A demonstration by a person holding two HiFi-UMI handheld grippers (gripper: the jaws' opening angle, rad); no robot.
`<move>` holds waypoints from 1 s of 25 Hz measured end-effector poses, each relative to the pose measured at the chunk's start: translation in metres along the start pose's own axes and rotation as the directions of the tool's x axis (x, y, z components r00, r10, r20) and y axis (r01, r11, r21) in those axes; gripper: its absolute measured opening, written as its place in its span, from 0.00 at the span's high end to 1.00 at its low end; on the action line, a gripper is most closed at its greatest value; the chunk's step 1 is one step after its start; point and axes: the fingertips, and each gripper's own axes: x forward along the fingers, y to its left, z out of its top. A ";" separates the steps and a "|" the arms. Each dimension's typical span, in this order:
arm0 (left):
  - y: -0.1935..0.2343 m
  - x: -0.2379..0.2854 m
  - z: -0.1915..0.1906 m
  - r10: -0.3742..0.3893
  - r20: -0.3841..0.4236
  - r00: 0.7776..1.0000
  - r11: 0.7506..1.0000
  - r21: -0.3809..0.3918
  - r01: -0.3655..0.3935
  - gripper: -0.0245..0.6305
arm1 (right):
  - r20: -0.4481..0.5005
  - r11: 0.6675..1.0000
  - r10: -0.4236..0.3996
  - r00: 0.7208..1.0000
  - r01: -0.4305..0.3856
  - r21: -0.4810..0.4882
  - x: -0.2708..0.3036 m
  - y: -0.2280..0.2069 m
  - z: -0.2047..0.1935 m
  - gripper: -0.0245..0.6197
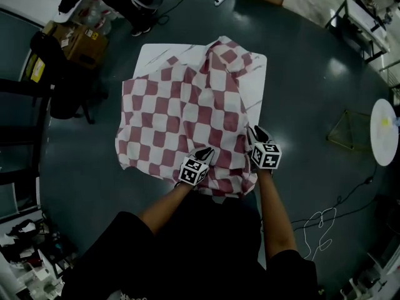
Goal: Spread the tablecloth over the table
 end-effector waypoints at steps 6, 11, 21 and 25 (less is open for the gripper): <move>-0.010 0.014 0.009 0.125 0.017 0.992 0.988 -0.095 -0.123 0.88 | -0.229 0.990 0.139 0.964 -0.142 0.003 0.053 -0.012 -0.031 0.70; -0.022 0.017 0.010 0.211 0.033 0.977 0.963 -0.177 -0.202 0.88 | -0.310 0.972 0.159 0.937 -0.204 -0.120 0.072 -0.015 -0.038 0.79; -0.022 0.018 0.014 0.244 0.061 0.968 0.947 -0.231 -0.225 0.88 | -0.107 0.982 0.185 0.977 -0.188 -0.014 -0.005 -0.048 0.019 0.94; -0.025 0.018 0.021 0.209 0.066 0.976 0.961 -0.199 -0.192 0.88 | -0.025 0.995 0.094 0.995 -0.093 0.046 -0.047 -0.070 0.030 0.94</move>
